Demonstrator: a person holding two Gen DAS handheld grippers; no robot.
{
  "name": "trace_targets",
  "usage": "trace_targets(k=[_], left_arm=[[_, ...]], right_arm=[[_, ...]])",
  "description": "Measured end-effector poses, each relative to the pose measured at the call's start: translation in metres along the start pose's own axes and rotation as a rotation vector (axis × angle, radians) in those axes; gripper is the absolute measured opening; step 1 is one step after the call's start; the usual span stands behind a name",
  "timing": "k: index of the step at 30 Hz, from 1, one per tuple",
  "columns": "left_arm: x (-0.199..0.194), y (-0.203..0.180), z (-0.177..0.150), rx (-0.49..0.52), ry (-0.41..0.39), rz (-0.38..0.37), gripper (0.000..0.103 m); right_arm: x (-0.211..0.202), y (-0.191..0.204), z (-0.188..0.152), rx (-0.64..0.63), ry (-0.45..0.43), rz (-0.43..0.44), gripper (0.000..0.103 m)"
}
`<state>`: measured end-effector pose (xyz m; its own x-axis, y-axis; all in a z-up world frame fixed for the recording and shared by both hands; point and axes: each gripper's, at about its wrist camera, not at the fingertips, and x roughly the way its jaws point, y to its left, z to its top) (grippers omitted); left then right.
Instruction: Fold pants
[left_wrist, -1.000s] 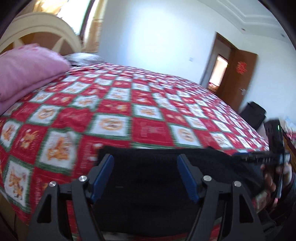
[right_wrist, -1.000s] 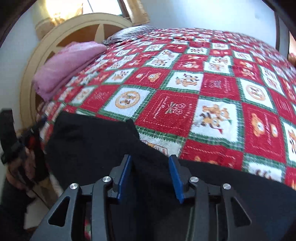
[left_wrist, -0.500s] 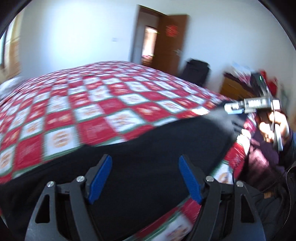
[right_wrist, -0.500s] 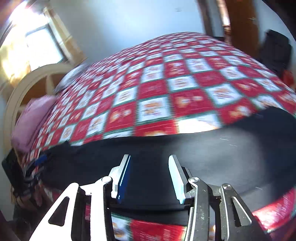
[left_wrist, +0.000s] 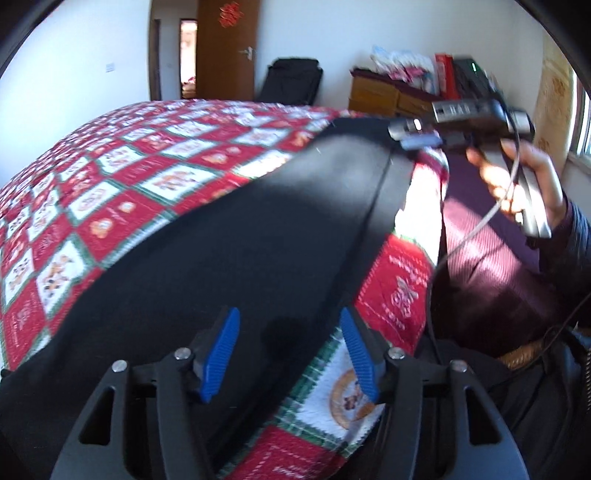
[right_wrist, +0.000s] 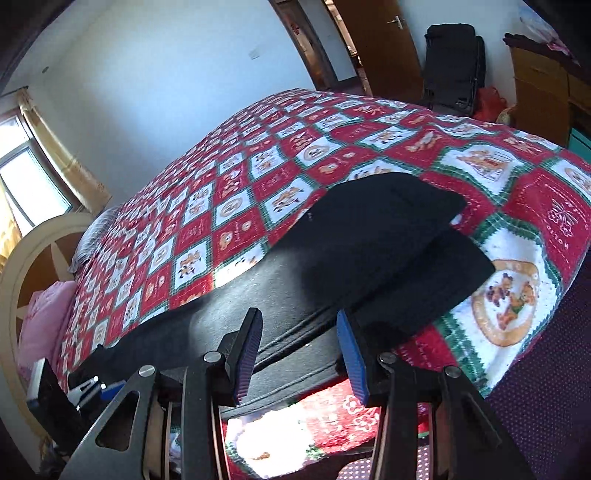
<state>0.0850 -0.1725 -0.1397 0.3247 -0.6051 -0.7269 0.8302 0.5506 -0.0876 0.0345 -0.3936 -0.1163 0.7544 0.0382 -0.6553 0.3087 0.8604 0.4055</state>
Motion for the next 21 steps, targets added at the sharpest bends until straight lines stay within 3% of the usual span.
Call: trace_targets(k=[2, 4, 7, 15, 21], left_arm=[[0.006, -0.007, -0.002, 0.029, 0.025, 0.024, 0.060], [0.011, -0.008, -0.002, 0.036, 0.041, 0.047, 0.059], [0.017, -0.002, -0.002, 0.007, 0.058, 0.044, 0.048], [0.020, -0.007, -0.008, 0.049, 0.053, 0.080, 0.047], [0.019, 0.004, -0.006, 0.010, 0.047, 0.092, 0.028]], right_arm=[[0.002, -0.005, -0.001, 0.028, -0.021, 0.005, 0.044], [0.010, -0.005, -0.003, 0.020, 0.015, 0.013, 0.044], [0.010, -0.005, -0.006, 0.016, 0.004, 0.013, 0.044], [-0.001, -0.023, 0.000, 0.089, -0.039, -0.009, 0.044], [-0.013, -0.053, 0.011, 0.193, -0.093, -0.019, 0.044]])
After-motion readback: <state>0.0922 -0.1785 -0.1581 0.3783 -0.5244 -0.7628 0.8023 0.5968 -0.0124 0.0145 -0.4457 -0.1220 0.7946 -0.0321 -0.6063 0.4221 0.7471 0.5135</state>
